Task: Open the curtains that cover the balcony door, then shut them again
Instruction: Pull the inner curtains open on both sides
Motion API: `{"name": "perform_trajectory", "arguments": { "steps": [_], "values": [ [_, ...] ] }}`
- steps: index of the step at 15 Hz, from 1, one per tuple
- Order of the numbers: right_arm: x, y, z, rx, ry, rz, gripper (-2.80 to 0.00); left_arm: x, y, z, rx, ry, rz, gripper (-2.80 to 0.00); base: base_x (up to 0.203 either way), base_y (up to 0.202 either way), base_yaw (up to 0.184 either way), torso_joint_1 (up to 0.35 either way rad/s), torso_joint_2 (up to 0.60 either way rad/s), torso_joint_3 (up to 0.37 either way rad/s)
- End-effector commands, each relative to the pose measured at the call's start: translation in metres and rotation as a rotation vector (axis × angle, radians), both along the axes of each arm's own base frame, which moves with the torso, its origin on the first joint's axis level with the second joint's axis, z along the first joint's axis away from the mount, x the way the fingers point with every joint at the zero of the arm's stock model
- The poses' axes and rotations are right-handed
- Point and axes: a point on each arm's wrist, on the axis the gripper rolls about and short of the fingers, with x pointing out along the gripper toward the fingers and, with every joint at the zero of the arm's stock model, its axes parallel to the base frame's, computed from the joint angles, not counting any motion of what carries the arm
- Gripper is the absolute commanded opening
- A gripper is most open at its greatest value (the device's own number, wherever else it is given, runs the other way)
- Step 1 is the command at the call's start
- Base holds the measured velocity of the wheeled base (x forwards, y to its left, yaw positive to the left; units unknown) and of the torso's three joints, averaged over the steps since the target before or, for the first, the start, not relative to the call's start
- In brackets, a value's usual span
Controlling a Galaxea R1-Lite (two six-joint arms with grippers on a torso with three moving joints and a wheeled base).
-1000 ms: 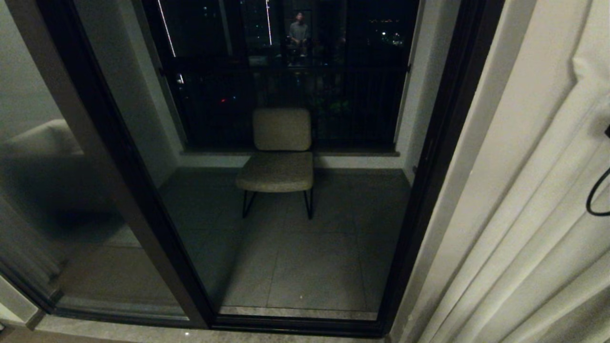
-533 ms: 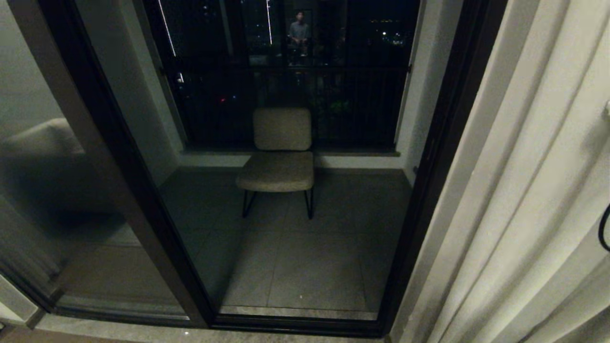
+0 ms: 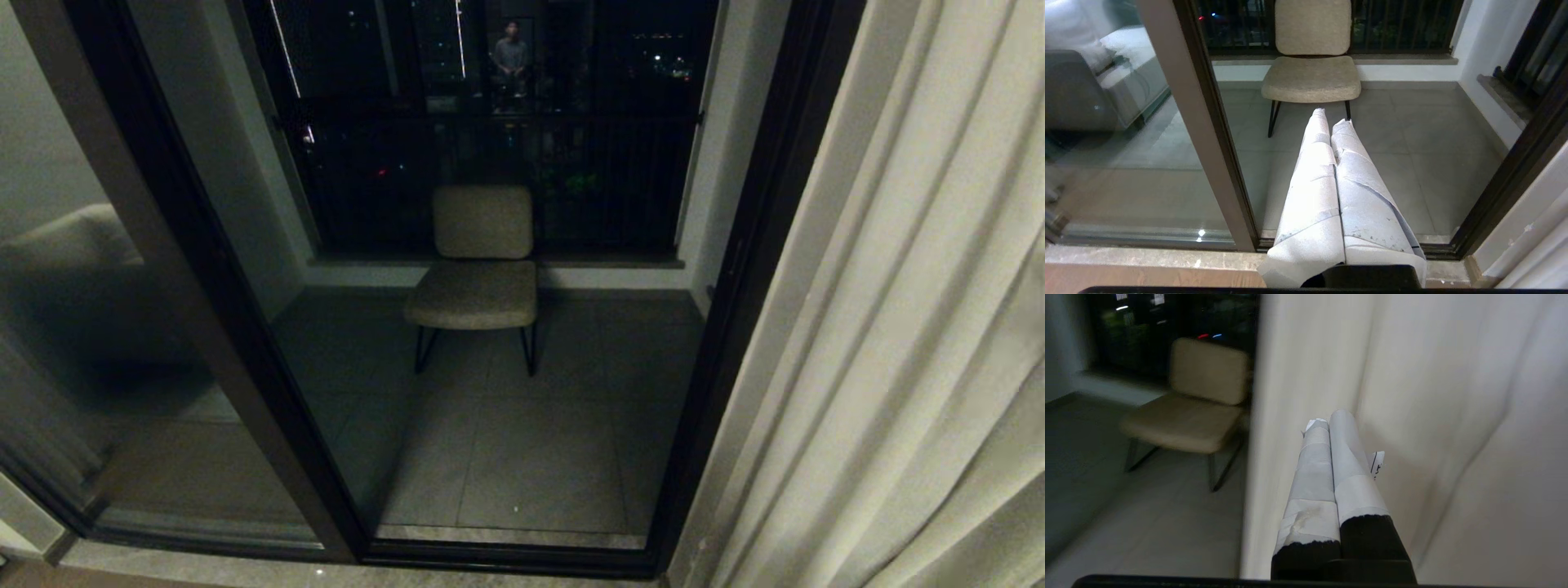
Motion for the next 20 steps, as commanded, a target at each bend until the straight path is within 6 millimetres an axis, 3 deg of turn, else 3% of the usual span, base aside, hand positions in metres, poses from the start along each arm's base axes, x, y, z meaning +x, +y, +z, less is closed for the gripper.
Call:
{"name": "perform_trajectory", "arguments": {
  "steps": [1, 9, 12, 20],
  "values": [
    [-0.033, 0.022, -0.006, -0.018, -0.028, 0.049, -2.80, 0.000, 0.000, 0.000, 0.000, -0.001, 0.000, -2.80, 0.000, 0.000, 0.000, 0.000, 0.00, 0.000],
    [-0.091, 0.062, -0.066, -0.002, 0.146, 0.115, -2.80, 0.000, 0.000, 0.000, 0.000, -0.001, 0.000, -2.80, 0.000, 0.000, 0.000, 0.000, 0.00, 0.000],
    [-0.110, 0.066, -0.084, 0.006, 0.243, 0.088, -2.80, 0.000, 0.000, 0.000, 0.000, -0.001, 0.000, -2.80, 0.000, 0.000, 0.000, 0.000, 0.00, 0.000],
    [-0.164, 0.066, -0.111, 0.009, 0.171, 0.033, -2.80, 0.000, 0.000, 0.000, 0.000, -0.001, 0.000, -2.80, 0.000, 0.000, 0.000, 0.000, 0.00, 0.000]
  ]
}}
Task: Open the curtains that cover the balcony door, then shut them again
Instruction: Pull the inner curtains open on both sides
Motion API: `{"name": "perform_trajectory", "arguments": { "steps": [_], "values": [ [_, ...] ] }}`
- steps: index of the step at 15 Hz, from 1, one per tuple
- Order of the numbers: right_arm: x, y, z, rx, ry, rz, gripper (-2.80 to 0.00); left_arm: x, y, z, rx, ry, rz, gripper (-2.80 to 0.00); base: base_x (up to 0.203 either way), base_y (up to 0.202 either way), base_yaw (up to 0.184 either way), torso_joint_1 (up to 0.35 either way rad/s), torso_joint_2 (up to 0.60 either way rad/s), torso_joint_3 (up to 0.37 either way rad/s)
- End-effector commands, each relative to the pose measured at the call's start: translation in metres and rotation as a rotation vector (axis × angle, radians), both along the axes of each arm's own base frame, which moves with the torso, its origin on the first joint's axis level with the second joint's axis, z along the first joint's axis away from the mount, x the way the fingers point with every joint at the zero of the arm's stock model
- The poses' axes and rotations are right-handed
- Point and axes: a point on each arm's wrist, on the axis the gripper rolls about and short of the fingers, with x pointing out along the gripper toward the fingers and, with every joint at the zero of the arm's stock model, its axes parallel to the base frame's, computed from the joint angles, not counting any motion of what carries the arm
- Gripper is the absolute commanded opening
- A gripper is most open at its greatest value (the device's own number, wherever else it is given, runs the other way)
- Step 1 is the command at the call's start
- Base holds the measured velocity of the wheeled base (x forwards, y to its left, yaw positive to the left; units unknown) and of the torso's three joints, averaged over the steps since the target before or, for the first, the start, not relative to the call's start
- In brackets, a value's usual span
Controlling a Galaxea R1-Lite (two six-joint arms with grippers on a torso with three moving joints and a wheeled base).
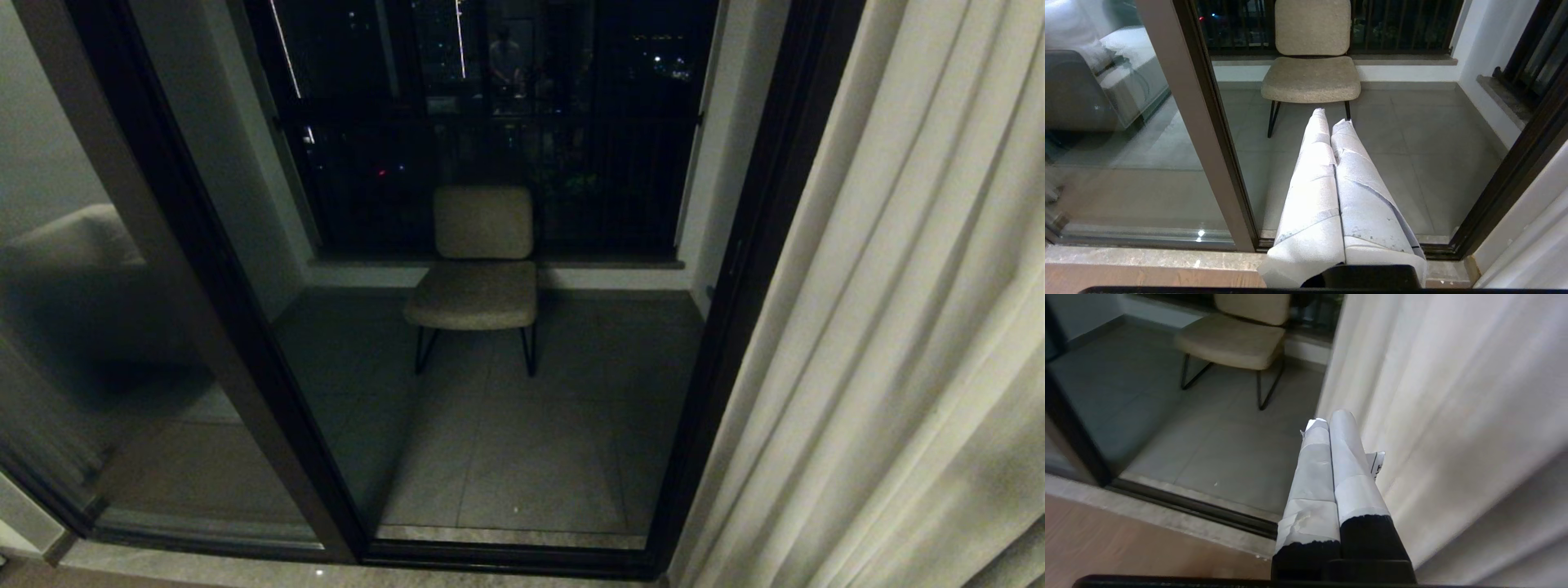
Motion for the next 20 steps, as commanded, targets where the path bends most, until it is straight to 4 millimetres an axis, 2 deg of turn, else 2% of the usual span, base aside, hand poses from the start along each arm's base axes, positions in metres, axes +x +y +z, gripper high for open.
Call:
{"name": "perform_trajectory", "arguments": {
  "steps": [1, 6, 9, 20],
  "values": [
    [-0.018, 0.000, -0.012, -0.006, -0.053, -0.033, -2.80, 0.000, 0.000, 0.000, 0.000, -0.001, 0.000, -2.80, 0.000, 0.000, 0.000, 0.000, 0.00, 0.000],
    [-0.035, -0.002, -0.035, 0.049, -0.041, -0.095, -2.80, 0.000, 0.000, 0.000, 0.000, -0.001, 0.000, -2.80, 0.000, 0.000, 0.000, 0.000, 0.00, 0.000],
    [-0.035, -0.002, -0.036, 0.132, -0.028, -0.101, -2.80, 0.000, 0.000, 0.000, 0.000, -0.001, 0.000, -2.80, 0.000, 0.000, 0.000, 0.000, 0.00, 0.000],
    [-0.035, -0.002, -0.036, 0.132, -0.028, -0.101, -2.80, 0.000, 0.000, 0.000, 0.000, -0.001, 0.000, -2.80, 0.000, 0.000, 0.000, 0.000, 0.00, 0.000]
  ]
}}
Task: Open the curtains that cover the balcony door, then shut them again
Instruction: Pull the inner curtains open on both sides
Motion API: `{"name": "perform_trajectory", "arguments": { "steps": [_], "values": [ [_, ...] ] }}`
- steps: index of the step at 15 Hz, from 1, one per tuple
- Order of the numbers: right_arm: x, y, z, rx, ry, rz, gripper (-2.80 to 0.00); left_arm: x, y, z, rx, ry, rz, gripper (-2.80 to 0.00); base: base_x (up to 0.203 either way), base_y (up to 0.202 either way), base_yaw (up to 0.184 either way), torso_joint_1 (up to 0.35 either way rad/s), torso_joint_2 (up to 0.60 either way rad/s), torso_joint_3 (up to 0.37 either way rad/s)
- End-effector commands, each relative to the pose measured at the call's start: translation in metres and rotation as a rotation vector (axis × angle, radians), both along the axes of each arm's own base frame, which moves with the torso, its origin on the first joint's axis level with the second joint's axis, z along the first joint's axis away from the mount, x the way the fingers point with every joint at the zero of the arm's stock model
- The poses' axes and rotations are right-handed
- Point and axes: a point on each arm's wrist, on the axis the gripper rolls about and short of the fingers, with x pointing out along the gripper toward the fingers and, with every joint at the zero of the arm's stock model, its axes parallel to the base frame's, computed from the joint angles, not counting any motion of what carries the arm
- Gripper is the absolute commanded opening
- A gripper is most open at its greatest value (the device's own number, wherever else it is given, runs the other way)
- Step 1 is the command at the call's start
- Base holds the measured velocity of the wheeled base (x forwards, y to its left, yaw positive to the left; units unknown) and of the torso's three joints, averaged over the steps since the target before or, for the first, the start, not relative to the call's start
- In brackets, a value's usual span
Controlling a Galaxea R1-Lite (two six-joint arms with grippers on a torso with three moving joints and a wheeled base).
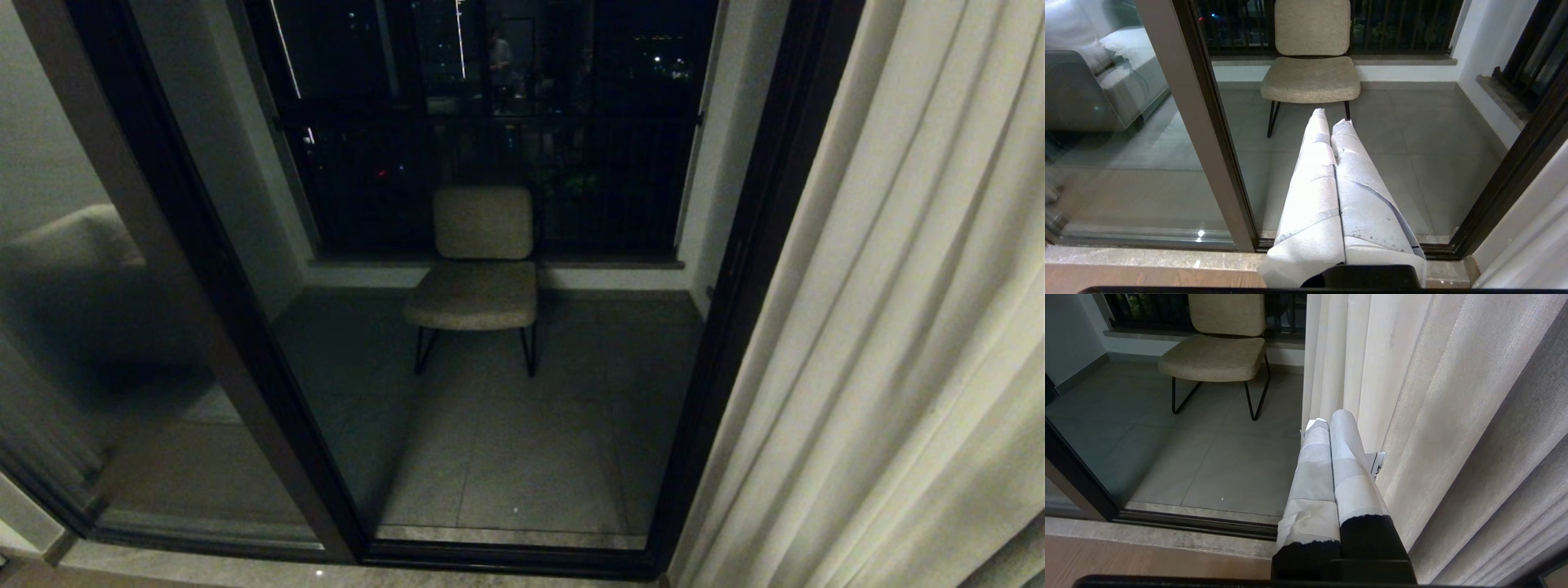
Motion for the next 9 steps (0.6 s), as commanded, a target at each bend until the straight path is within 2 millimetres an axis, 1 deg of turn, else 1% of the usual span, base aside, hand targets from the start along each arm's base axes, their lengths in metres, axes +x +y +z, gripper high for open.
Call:
{"name": "perform_trajectory", "arguments": {
  "steps": [1, 9],
  "values": [
    [0.0001, 0.0000, -0.0001, -0.001, 0.002, 0.001, -2.80, 0.0000, 0.0000, 0.0000, 0.000, -0.001, 0.001, -2.80, 0.000, 0.000, 0.000, 0.000, 0.00, 0.000],
    [0.0001, 0.0000, -0.0001, 0.001, 0.002, 0.001, -2.80, 0.0000, 0.0000, 0.0000, 0.000, -0.001, 0.000, -2.80, 0.000, 0.000, 0.000, 0.000, 0.00, 0.000]
  ]
}}
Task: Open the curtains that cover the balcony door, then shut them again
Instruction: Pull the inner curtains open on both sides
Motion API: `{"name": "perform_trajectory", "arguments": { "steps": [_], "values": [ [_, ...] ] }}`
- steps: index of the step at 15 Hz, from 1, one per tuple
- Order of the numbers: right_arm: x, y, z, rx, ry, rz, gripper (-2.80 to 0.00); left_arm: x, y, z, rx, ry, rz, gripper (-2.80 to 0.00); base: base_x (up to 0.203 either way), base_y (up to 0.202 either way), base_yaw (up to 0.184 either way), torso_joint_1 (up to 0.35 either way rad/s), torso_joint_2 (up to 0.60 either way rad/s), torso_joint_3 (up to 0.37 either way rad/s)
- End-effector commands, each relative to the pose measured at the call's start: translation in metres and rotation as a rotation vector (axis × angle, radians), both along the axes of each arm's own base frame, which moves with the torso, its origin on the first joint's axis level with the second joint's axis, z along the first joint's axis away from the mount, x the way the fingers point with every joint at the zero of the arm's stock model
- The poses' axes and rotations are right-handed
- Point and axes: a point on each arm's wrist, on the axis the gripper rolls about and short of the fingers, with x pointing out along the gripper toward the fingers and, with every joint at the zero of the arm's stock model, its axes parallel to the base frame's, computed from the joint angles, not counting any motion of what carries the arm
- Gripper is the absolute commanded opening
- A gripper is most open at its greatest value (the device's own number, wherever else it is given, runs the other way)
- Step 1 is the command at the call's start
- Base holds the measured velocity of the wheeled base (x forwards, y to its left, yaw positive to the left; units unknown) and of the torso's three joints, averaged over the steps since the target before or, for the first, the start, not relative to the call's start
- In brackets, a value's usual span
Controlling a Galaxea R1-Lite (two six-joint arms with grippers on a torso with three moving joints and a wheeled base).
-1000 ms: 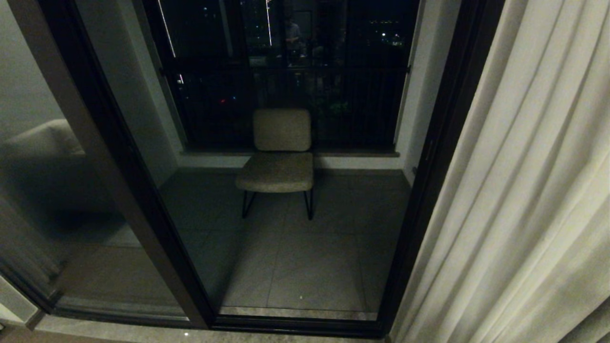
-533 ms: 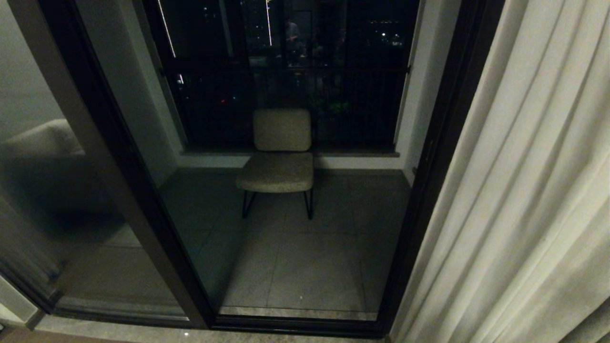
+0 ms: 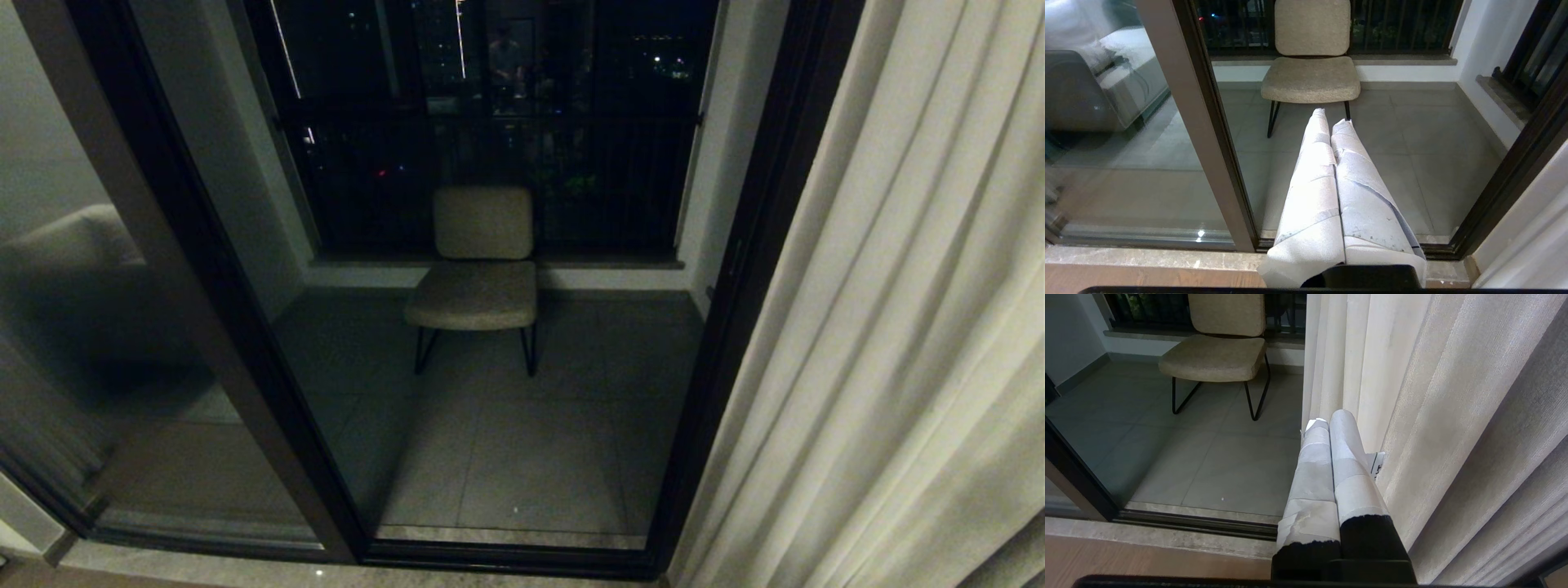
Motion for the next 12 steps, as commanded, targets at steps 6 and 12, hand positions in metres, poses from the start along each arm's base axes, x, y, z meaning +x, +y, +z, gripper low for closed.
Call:
{"name": "perform_trajectory", "arguments": {
  "steps": [6, 12],
  "values": [
    [0.0001, 0.0000, -0.0002, -0.017, 0.003, 0.001, -2.80, 0.0000, 0.0000, 0.0000, 0.000, -0.001, 0.000, -2.80, 0.000, 0.000, 0.000, 0.000, 0.00, 0.000],
    [0.0045, 0.0000, 0.0036, -0.037, 0.050, 0.004, -2.80, 0.0000, 0.0000, 0.0000, 0.000, -0.001, 0.001, -2.80, 0.000, 0.000, 0.000, 0.000, 0.00, 0.000]
  ]
}}
